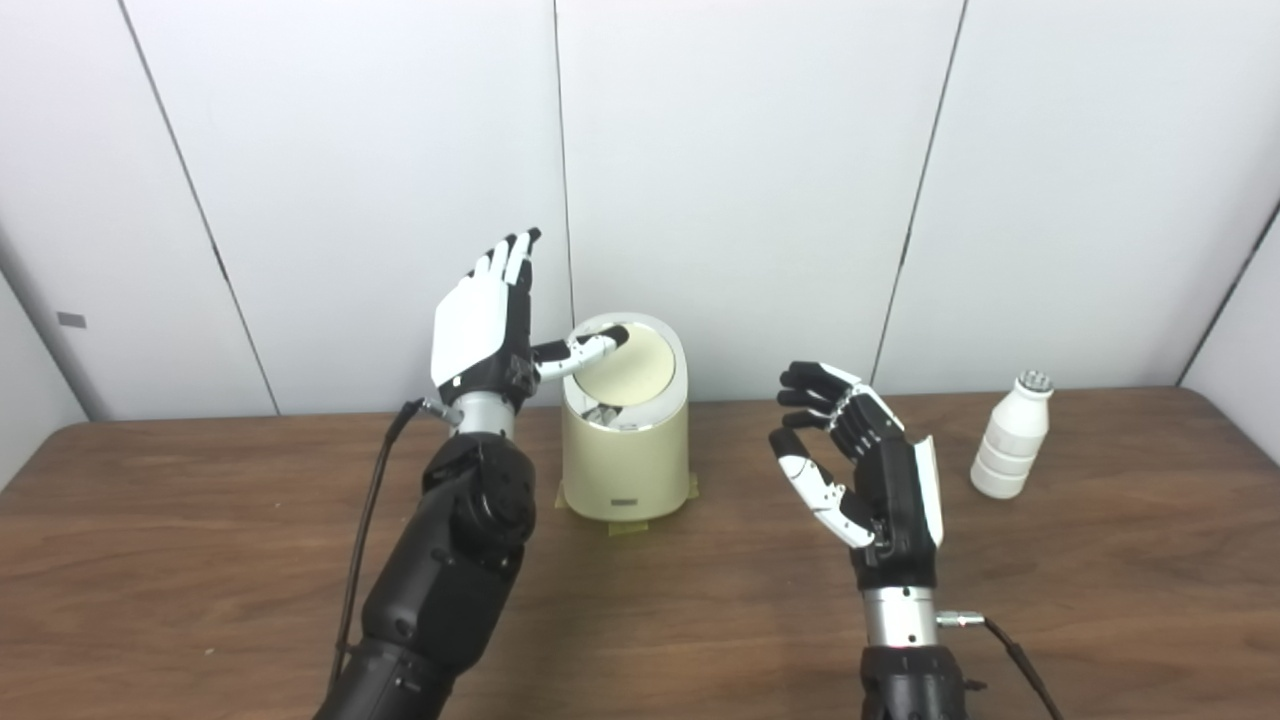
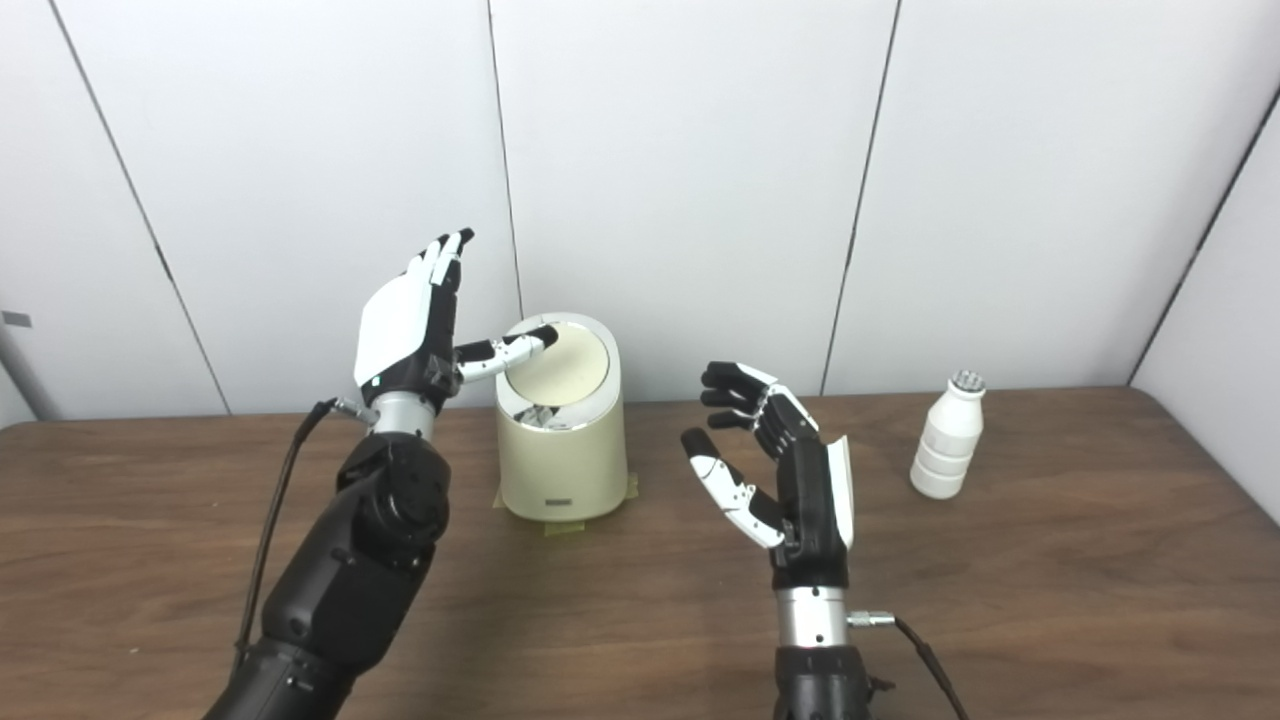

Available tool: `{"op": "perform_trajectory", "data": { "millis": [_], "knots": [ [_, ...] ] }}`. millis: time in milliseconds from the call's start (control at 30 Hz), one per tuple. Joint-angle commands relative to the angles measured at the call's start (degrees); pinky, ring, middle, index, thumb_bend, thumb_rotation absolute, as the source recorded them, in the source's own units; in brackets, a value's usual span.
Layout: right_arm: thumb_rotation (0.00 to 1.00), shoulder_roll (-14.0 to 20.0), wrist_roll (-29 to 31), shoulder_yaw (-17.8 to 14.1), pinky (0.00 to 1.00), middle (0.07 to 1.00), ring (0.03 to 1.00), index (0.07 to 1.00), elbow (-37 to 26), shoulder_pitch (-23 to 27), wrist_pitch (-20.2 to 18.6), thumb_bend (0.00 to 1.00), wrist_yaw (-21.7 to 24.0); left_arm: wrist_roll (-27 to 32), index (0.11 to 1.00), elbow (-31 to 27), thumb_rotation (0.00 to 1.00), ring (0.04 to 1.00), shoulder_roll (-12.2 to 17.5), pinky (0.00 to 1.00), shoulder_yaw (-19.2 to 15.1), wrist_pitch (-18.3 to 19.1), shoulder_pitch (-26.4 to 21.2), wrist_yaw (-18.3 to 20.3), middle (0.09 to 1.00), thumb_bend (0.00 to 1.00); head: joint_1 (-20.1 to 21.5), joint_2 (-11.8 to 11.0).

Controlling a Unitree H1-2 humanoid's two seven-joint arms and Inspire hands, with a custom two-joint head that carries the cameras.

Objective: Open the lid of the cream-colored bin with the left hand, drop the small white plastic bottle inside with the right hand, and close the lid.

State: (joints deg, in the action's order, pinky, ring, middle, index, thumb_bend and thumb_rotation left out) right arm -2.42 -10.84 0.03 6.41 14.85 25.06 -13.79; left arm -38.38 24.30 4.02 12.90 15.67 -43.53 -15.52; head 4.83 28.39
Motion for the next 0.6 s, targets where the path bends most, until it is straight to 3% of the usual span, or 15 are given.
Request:
{"op": "perform_trajectory", "data": {
  "millis": [0, 300, 567],
  "knots": [
    [0.4, -0.21, -0.54, 0.03, 0.57, 0.692, 0.663, 0.676, -1.81, 1.91, 0.99, 0.3, 0.14, -0.74, 1.0, -0.63, 0.45, 1.0, 0.39, 1.0, 0.12, -1.28, -4.39, -1.74, 1.0, 0.87, 0.1, 0.03],
    [0.42, -0.53, -1.53, 0.1, 0.57, 0.687, 0.659, 0.673, -2.82, 1.77, 0.16, 0.3, 0.13, -1.22, 1.0, 1.07, 0.43, 1.0, 0.25, 1.0, 1.36, -0.22, -4.14, -1.9, 1.0, 0.95, 0.4, 0.51],
    [0.38, -0.91, -1.42, 0.12, 0.57, 0.684, 0.655, 0.667, -2.6, 1.95, 0.18, 0.29, 0.23, -0.91, 1.0, 2.57, 0.57, 1.0, -0.34, 1.0, 2.03, 0.08, -3.56, -1.81, 1.0, 0.99, 0.77, 0.62]
  ]
}}
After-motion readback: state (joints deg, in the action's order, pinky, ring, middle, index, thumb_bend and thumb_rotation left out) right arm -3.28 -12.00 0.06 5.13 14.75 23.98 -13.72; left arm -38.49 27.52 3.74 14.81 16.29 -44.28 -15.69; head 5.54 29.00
